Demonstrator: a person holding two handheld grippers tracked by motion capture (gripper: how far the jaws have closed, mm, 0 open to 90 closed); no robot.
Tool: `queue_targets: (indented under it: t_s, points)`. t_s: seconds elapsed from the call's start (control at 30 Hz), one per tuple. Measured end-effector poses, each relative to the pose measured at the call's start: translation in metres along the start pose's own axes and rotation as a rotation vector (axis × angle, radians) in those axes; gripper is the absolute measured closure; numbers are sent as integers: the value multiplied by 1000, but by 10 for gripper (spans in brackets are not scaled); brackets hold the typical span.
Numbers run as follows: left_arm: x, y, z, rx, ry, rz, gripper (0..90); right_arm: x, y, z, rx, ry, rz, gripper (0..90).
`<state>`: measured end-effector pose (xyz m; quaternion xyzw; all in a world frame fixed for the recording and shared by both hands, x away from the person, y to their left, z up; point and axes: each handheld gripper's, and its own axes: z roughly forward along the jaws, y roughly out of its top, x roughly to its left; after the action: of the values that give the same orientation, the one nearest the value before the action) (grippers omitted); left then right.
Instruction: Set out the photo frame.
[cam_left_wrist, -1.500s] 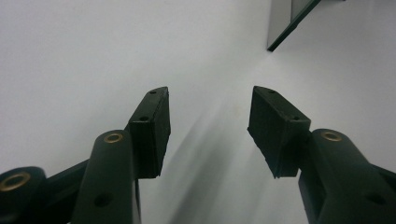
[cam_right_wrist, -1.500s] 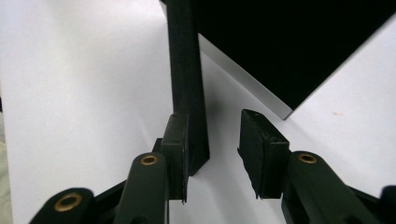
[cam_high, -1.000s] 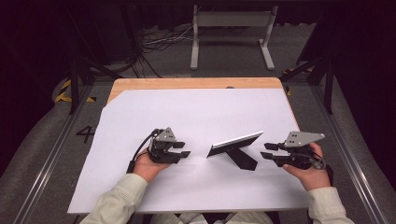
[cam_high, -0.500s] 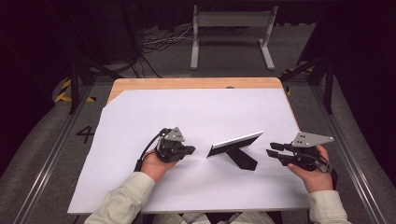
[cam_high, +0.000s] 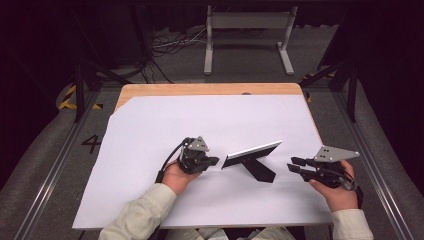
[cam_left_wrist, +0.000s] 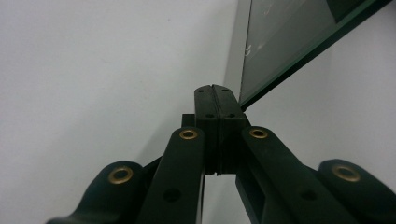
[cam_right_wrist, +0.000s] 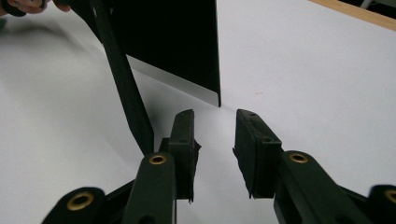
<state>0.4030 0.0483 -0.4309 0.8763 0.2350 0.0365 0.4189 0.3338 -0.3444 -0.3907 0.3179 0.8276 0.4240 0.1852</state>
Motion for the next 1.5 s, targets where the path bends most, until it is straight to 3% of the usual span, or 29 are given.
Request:
queue_targets:
  t_s: [0.27,0.57,0.7,0.77,1.03,1.5]
  points:
    - [-6,-1,14,41,9,13,900,1,2,0,-7,0,-3,677]
    - [-7,-2,17,58,13,34,900,1,3,-1,-9,-1,-2,668]
    - [-9,-1,18,64,-3,45,900,2,5,-3,-16,-4,-6,667]
    - [-13,-1,18,75,-15,73,900,2,6,-5,-21,-5,-9,666]
    - [-22,0,19,97,-58,125,900,3,11,-11,-22,-1,-4,663]
    - [-36,2,19,132,-142,172,900,3,19,-22,19,78,28,796]
